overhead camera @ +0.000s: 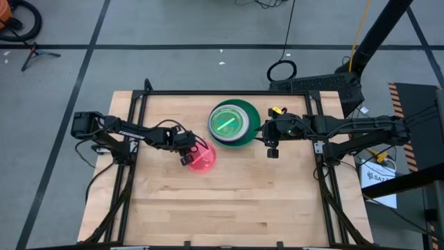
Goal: Stack plastic plates
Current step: Stack the pink plate on top of the green plate
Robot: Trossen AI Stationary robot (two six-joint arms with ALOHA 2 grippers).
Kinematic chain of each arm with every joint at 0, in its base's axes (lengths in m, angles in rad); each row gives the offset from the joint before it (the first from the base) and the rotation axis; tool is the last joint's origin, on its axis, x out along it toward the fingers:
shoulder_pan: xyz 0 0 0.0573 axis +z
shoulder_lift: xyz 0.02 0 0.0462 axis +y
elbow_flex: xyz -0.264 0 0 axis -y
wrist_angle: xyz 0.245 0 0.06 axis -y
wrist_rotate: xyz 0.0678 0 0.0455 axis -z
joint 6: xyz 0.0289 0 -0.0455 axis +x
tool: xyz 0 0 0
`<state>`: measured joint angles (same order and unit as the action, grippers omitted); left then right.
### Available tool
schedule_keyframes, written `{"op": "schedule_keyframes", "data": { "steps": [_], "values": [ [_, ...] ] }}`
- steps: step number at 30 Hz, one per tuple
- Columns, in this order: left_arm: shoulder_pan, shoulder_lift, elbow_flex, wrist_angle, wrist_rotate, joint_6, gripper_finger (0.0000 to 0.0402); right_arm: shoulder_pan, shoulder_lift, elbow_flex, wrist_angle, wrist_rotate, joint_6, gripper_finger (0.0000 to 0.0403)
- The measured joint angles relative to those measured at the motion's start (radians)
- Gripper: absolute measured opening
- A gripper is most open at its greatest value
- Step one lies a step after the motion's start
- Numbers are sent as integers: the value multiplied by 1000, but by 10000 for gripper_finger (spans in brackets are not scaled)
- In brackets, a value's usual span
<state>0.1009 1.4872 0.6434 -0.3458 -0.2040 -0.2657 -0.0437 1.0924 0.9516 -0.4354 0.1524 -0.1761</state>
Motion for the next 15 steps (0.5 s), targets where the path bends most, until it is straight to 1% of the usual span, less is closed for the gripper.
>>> {"op": "schedule_keyframes", "data": {
  "steps": [3, 5, 10, 11, 15],
  "values": [
    [0, 0, 0, 0, -5, 0, 91, 0, 0, 0, 0, 0, 0, 130],
    [0, 0, 0, 0, -6, 0, 81, 0, 0, 0, 0, 0, 0, 130],
    [0, -1, 2, 4, -7, -6, 16, 0, 0, 0, 0, 0, 0, 130],
    [0, -2, 2, 4, -7, -8, 9, 0, 0, 0, 0, 0, 0, 130],
    [0, -2, 2, 4, -9, -13, 8, 0, 0, 0, 0, 0, 0, 130]
  ]
}}
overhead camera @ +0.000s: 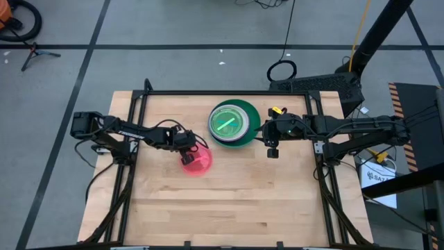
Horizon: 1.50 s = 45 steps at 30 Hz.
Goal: Stack plastic plates
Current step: Stack the pink plate on top of the green plate
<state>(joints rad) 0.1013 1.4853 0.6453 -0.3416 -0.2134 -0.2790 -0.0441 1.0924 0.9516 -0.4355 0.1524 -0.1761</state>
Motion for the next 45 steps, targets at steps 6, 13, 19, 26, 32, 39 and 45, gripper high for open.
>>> {"op": "schedule_keyframes", "data": {
  "steps": [6, 13, 19, 26, 32, 39, 45],
  "values": [
    [-1, -21, 0, -15, 1, -19, 7, 0, 0, 0, 0, 0, 0, 130],
    [0, -118, 52, -117, -1, -39, 6, 0, 0, 0, 0, 0, 0, 130],
    [0, -194, 110, -145, -7, -17, 6, 0, 0, 0, 0, 0, 0, 130],
    [0, -211, 209, -174, -7, 43, 6, 0, 0, 0, 0, 0, 0, 130],
    [11, -208, 288, -168, -6, 72, 5, 0, 0, 0, 0, 0, 7, 130],
    [74, -208, 346, -49, -6, 130, 5, 0, 0, 0, 0, 0, 6, 130],
    [173, -204, 351, 50, -6, 180, 5, 0, 0, 0, 0, 0, 5, 130]
  ]
}}
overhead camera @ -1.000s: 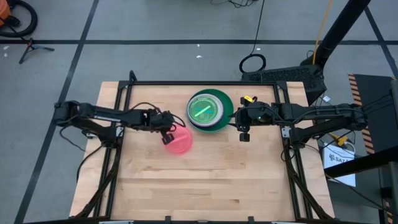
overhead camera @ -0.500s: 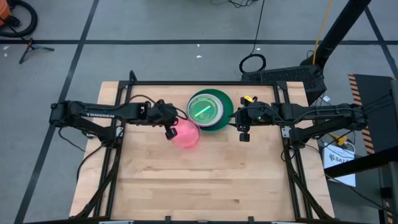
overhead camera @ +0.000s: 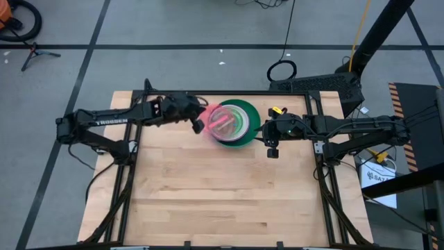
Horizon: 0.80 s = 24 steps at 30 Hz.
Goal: Stack plastic plates
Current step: Stack the pink plate on top of the green plate
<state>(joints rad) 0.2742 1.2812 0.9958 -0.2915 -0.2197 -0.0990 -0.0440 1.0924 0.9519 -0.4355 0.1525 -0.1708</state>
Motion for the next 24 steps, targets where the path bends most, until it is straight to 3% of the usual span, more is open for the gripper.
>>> {"op": "schedule_keyframes", "data": {
  "steps": [9, 16, 24],
  "values": [
    [114, 133, -1, 97, 9, -12, 5, 0, 0, 0, 1, 0, -1, 130],
    [125, 232, -1, 194, 11, -42, 5, 0, 0, 0, 1, 2, -1, 130],
    [124, 253, -1, 200, 13, -61, 5, 0, 0, 0, 1, 3, -5, 130]
  ]
}}
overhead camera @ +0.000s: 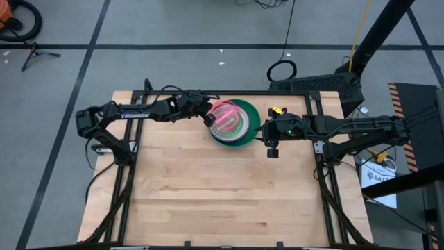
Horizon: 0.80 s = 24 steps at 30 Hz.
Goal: Stack plastic plates
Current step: Stack the pink plate on top of the green plate
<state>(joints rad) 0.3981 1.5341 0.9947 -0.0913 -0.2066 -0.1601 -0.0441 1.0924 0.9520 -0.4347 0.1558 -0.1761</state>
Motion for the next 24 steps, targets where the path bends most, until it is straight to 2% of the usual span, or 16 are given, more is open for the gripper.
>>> {"op": "schedule_keyframes", "data": {
  "steps": [5, 14, 24],
  "values": [
    [0, 0, 0, 0, 0, -8, 9, 0, 0, 0, 0, 0, 0, 130],
    [-3, 0, 0, -1, 23, -7, 81, 0, 0, 0, 0, 0, 0, 130],
    [-64, 0, 0, -23, 32, 77, 87, 0, 0, 0, -4, 0, 2, 130]
  ]
}}
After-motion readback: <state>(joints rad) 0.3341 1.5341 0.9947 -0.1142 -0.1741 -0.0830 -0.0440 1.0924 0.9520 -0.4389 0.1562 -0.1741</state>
